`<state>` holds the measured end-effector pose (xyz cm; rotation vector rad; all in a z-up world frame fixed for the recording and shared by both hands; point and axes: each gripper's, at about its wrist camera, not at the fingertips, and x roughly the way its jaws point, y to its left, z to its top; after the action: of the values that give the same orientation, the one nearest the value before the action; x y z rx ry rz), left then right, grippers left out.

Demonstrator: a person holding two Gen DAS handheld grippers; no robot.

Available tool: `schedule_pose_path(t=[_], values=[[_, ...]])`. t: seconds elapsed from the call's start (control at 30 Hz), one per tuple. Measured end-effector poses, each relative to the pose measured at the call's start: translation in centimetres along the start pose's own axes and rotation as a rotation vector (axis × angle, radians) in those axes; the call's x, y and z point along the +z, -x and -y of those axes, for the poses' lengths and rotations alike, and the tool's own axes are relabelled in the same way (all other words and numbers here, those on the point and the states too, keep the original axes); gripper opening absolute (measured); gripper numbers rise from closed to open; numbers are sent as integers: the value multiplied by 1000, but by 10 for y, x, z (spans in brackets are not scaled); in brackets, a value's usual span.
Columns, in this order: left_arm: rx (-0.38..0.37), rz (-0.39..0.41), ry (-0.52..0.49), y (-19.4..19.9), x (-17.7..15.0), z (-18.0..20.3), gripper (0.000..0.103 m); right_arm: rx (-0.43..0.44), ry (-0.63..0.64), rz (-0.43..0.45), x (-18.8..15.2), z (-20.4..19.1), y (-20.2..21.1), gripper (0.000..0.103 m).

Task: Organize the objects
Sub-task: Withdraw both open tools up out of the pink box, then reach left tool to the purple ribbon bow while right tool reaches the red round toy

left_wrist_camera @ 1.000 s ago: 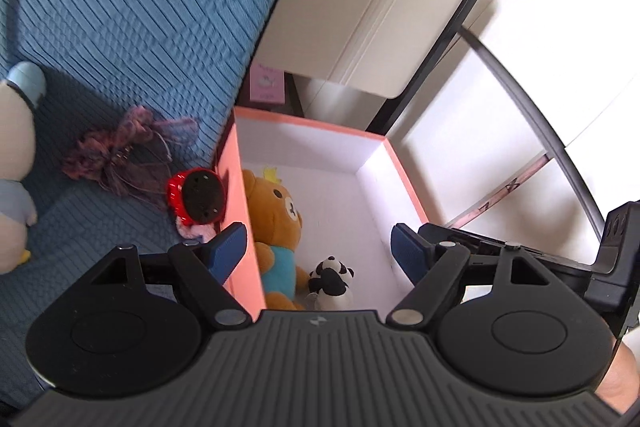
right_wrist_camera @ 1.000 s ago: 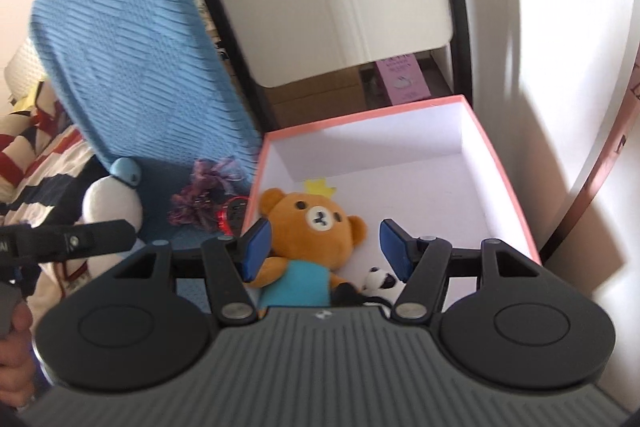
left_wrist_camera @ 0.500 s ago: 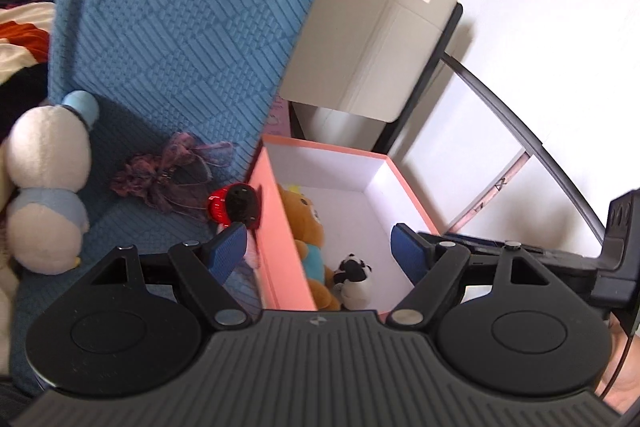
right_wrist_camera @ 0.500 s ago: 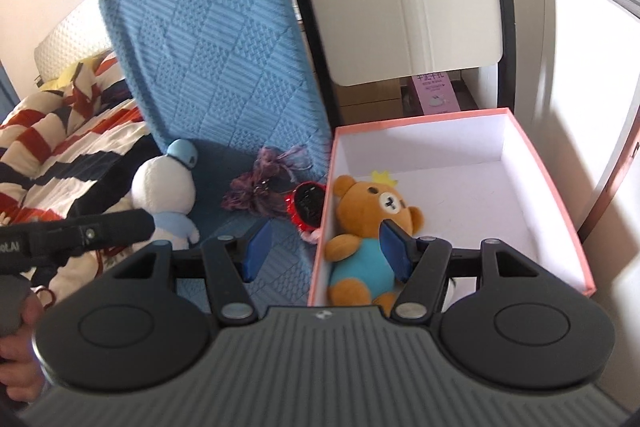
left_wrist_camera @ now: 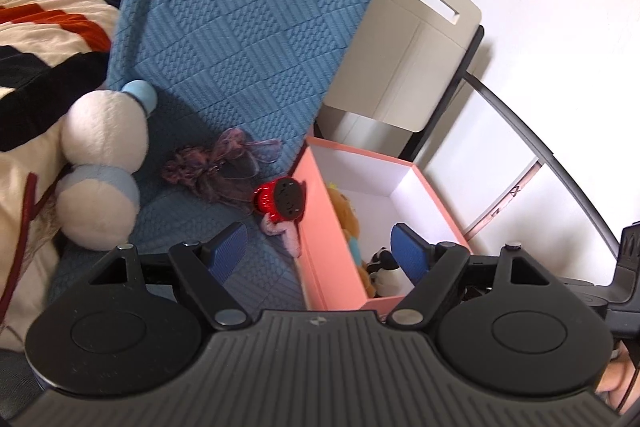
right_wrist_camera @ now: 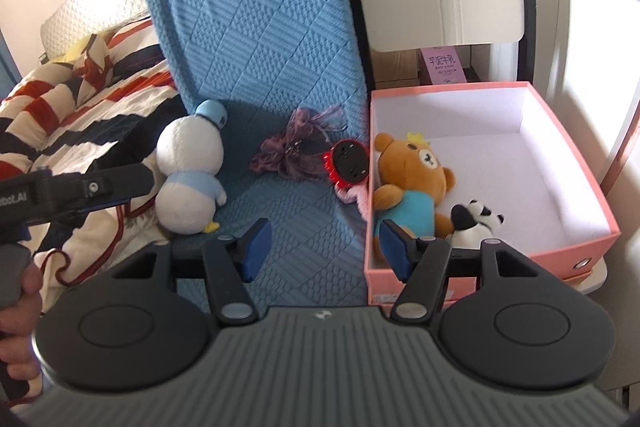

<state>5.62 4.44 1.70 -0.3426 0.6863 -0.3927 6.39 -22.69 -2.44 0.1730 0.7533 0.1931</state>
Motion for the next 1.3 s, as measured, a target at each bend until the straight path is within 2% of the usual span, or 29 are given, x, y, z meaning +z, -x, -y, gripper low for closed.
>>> schedule_pose_path(t=[0.3, 0.47, 0.63, 0.83, 0.93, 1.03, 1.3], values=[[40, 32, 6, 28, -14, -28, 83, -11, 1, -20, -14, -22, -8, 63], [67, 33, 13, 30, -20, -40, 83, -24, 21, -23, -17, -30, -13, 63], [91, 38, 17, 23, -21, -45, 83, -30, 37, -17, -17, -34, -19, 73], [125, 39, 25, -10, -27, -57, 83, -32, 47, -25, -17, -34, -36, 73], [144, 34, 43, -31, -29, -66, 83, -38, 56, -25, -18, -32, -47, 84], [146, 44, 26, -51, -32, -75, 83, -43, 71, -27, -18, -30, -58, 84], [153, -3, -35, -100, -36, -91, 83, -64, 130, -24, -19, -25, -88, 84]])
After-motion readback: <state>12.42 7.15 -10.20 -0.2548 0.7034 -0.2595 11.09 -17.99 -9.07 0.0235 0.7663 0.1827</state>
